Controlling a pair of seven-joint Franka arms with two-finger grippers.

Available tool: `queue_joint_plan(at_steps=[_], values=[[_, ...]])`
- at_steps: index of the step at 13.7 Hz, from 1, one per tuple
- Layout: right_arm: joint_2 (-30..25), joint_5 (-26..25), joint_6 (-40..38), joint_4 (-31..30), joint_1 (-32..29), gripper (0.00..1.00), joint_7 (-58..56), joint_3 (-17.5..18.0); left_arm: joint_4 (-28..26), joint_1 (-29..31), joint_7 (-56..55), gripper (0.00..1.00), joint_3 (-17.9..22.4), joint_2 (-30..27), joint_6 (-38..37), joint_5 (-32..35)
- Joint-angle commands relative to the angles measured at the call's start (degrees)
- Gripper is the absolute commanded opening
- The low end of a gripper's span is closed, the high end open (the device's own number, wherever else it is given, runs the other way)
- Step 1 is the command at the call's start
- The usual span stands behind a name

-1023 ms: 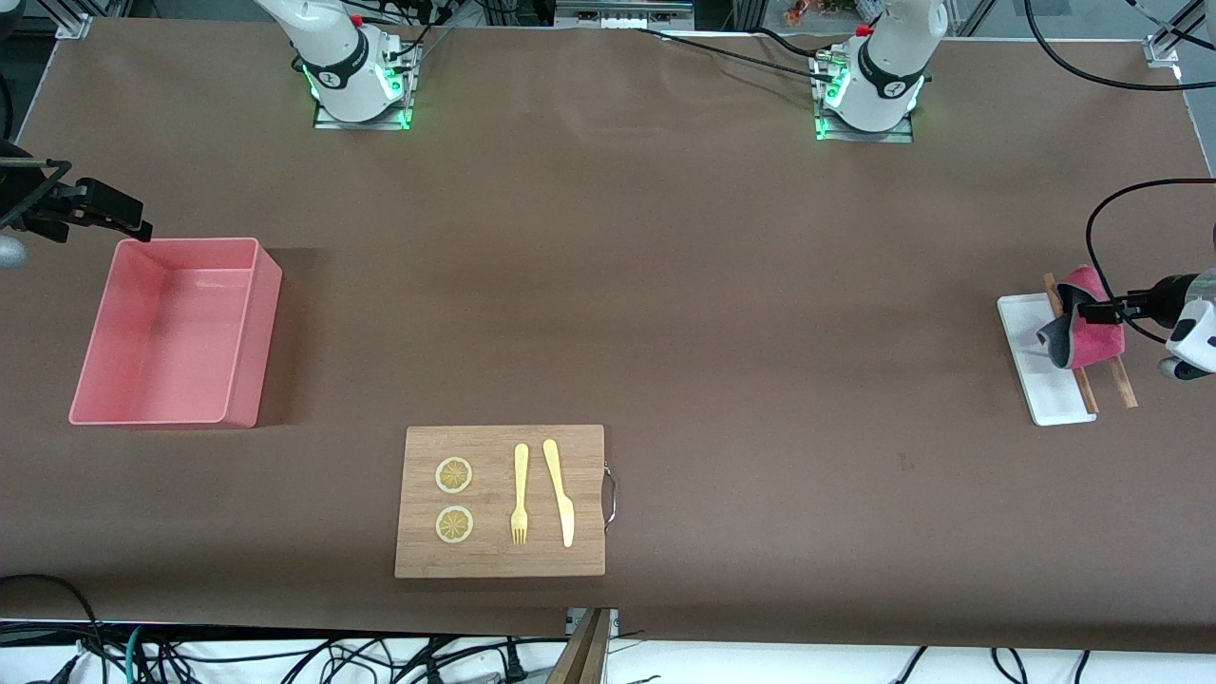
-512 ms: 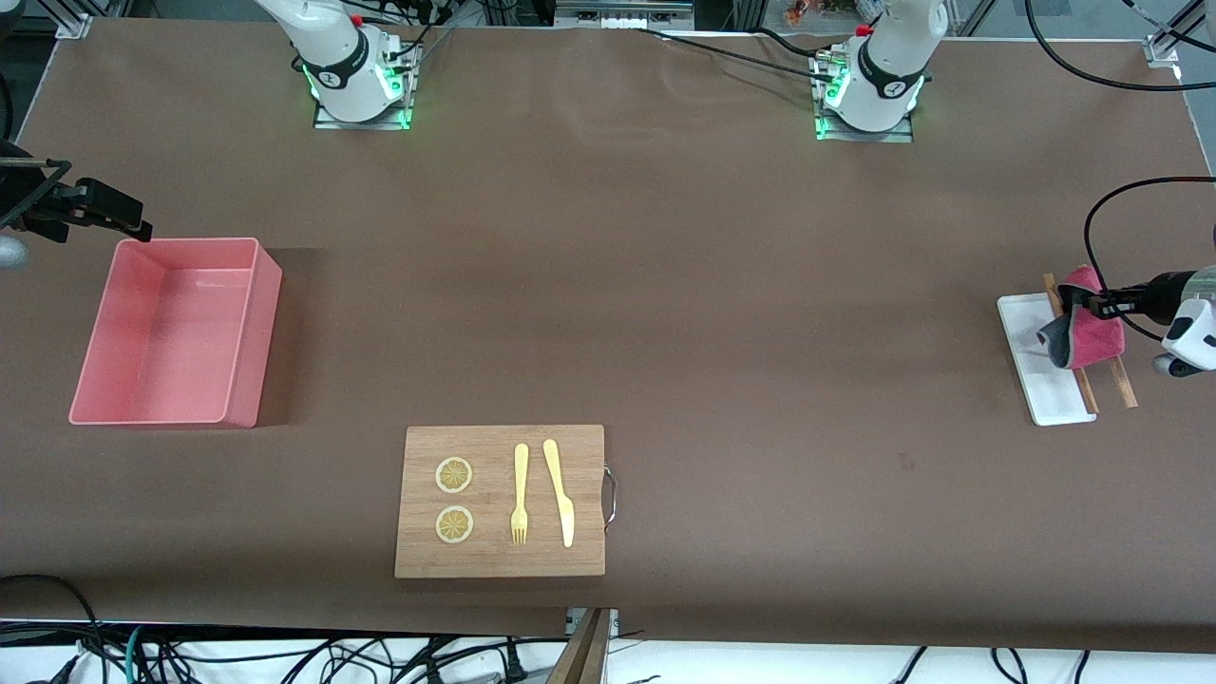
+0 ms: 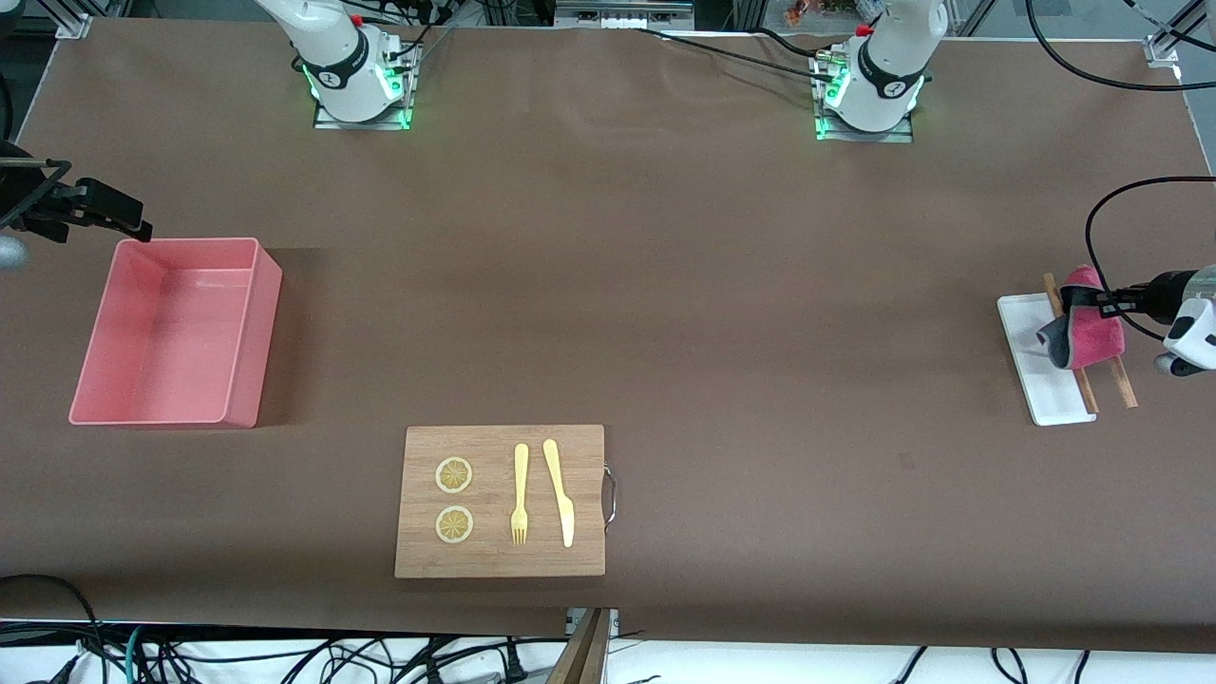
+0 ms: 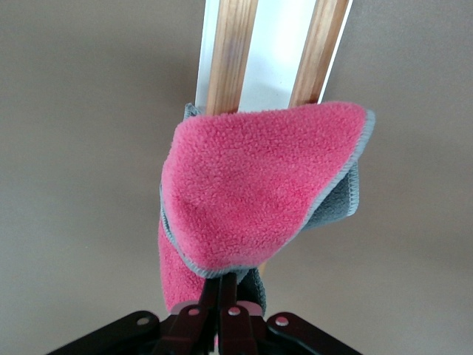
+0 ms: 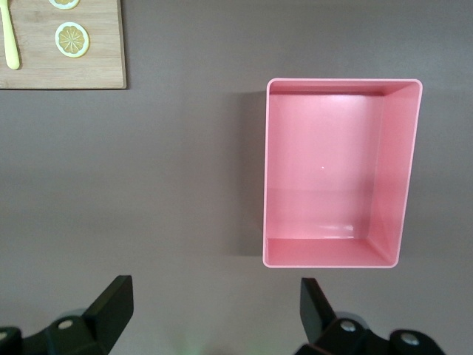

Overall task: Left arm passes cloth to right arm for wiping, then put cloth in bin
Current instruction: 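Lift the pink cloth off the wooden rack with the left gripper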

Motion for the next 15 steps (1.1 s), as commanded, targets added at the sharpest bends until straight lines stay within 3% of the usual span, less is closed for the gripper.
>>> queue_joint_plan(at_steps=[1,5,9,15], values=[[-0.29,0.89,0.05,0.21,-0.10,1.00,0.45,-0.05,1.27,0.64,1.17,0.00,-0.46,-0.01,-2.10,-1.01],[0.40,0.89,0.05,0.29,-0.10,1.00,0.36,-0.05,2.84,0.55,1.08,0.00,-0.72,-1.14,-5.51,-1.01],[0.68,0.89,0.05,0.29,0.08,1.00,0.36,-0.05,12.05,-0.14,1.17,0.00,-1.25,-1.32,-16.40,-1.09],[5.05,1.15,0.23,0.21,0.08,1.00,0.36,0.13,25.77,-1.55,-3.82,0.00,-11.16,-1.94,-28.45,-1.09]])
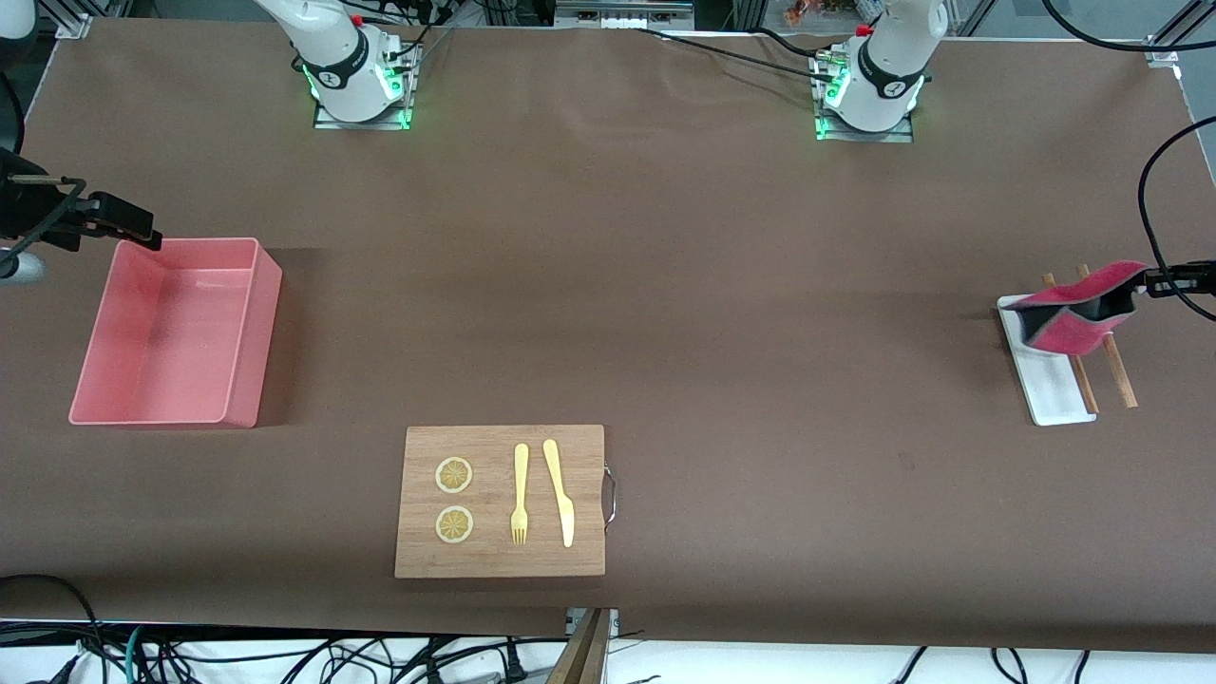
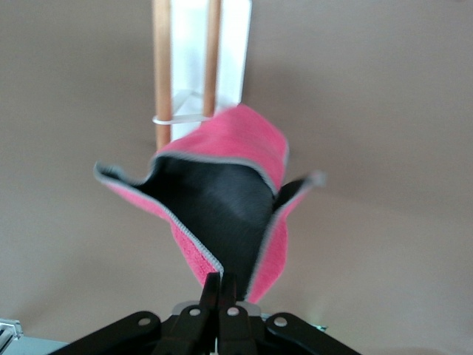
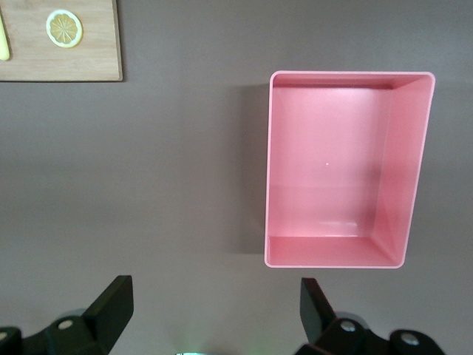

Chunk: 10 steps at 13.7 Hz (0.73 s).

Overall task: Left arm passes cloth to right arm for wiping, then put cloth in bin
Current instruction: 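Lift the pink cloth off the wooden rack with the left gripper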

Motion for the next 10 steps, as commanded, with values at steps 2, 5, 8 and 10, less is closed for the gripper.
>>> queue_joint_plan(at_steps=[2,5,8,10], values=[[3.93,0.98,0.82,0.15,0.28,1.00,0.28,0.08,7.99,-1.18,-6.98,0.00,-9.05,0.11,-6.38,-0.95],[5.96,1.68,3.62,0.23,2.47,1.00,1.85,0.25,9.94,-1.36,-16.54,0.00,-20.04,0.11,-6.13,-3.75],[7.71,5.35,6.36,0.23,4.94,1.00,12.63,0.25,12.39,-7.92,-38.14,0.00,-26.05,1.59,-2.90,-6.74],[8.68,8.34,9.33,0.23,6.51,1.00,18.62,0.25,12.49,-15.29,-49.57,0.00,-25.96,2.39,3.76,-8.59]])
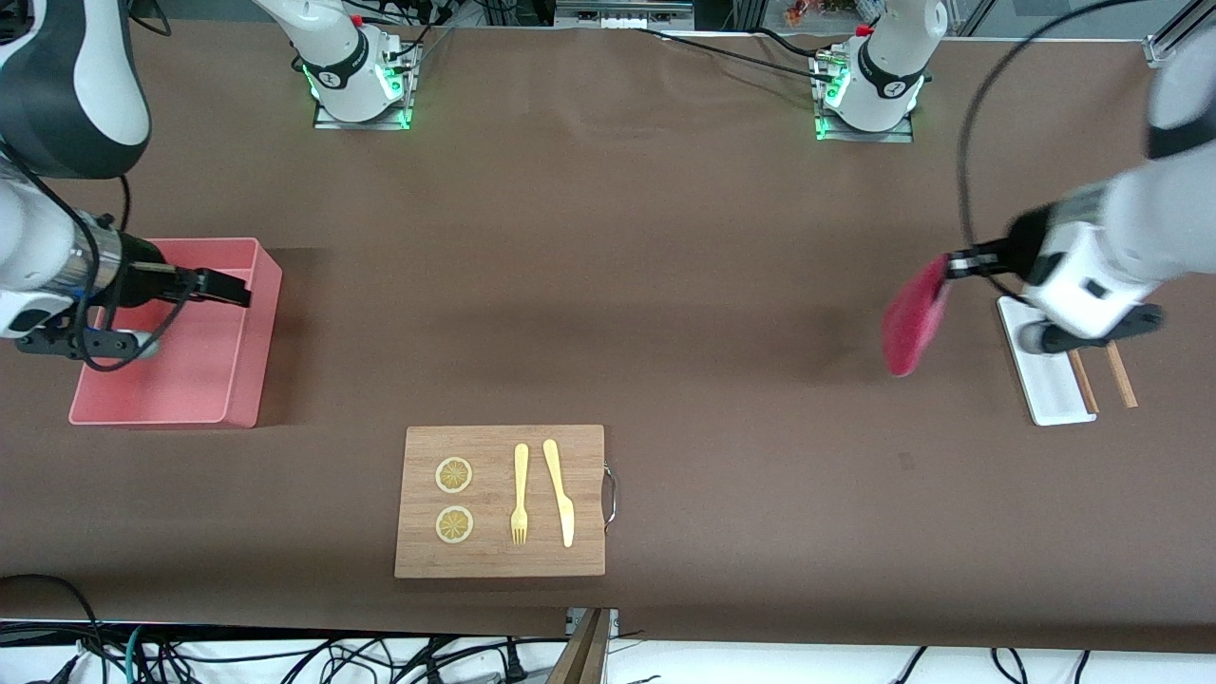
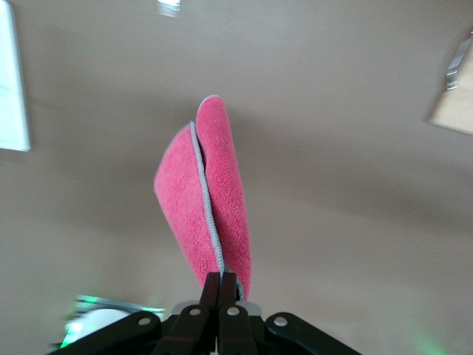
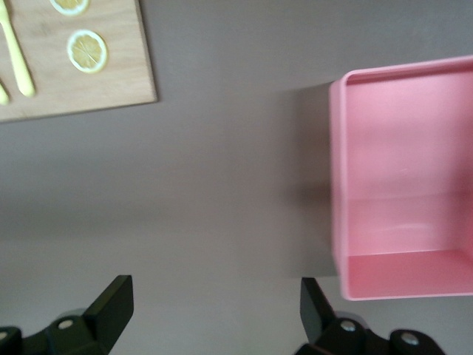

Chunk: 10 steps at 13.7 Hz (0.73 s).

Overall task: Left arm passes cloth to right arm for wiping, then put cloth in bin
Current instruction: 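Carry the cloth with the left gripper while the right gripper approaches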

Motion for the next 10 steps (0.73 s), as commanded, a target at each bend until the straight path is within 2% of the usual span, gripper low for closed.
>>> queue_joint_plan(at_steps=[1,4,6,8,10], values=[[1.32,3.30,3.43,0.31,2.28,1.00,7.55,-0.10,2.74,-8.97,-14.92,0.00,0.23,2.92,7.17,-1.48],[2.38,3.92,8.00,0.31,3.78,1.00,19.04,4.54,2.74,-17.41,-31.63,0.00,0.23,5.38,18.76,-2.44],[3.69,3.92,11.60,0.31,3.78,1.00,26.09,7.71,2.82,-20.59,-40.17,0.00,0.23,6.70,27.37,-5.69],[4.93,3.83,14.24,0.31,3.96,1.00,30.06,9.47,2.82,-22.18,-44.58,0.00,0.23,7.67,33.45,-10.95],[5.98,3.83,16.96,0.31,4.66,1.00,34.10,10.71,2.82,-22.62,-45.92,0.00,0.23,8.28,37.42,-19.11]])
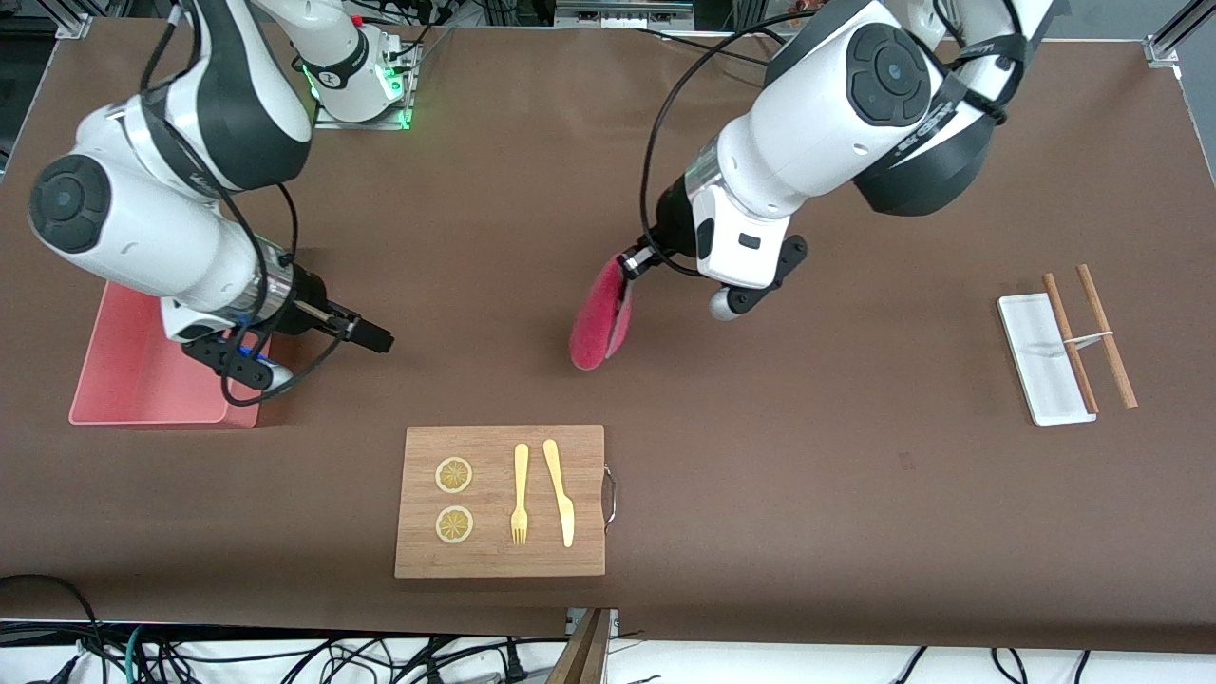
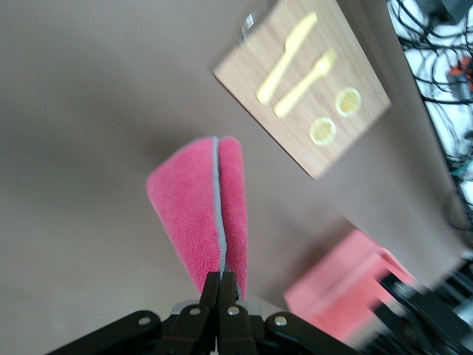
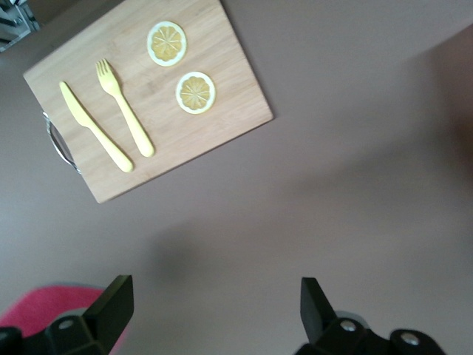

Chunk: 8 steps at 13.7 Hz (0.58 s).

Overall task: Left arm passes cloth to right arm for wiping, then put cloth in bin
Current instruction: 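Carry the cloth with the left gripper while the right gripper approaches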

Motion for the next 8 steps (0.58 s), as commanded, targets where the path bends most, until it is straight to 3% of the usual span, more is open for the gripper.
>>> queue_joint_plan(at_steps=[1,3,8], values=[[1.50,0.81,3.27,0.31,0.89,1.00,6.07,1.00,2.61,-0.57,-2.27,0.00,0.26,1.76,4.67,-9.53],[2.38,0.81,6.34,0.31,1.51,1.00,10.12,1.87,2.61,-1.18,-2.62,0.00,0.26,2.28,9.24,-16.04],[3.61,0.90,10.48,0.31,1.77,1.00,16.98,4.24,3.57,-5.31,-2.71,0.00,0.17,4.48,20.50,-19.84]])
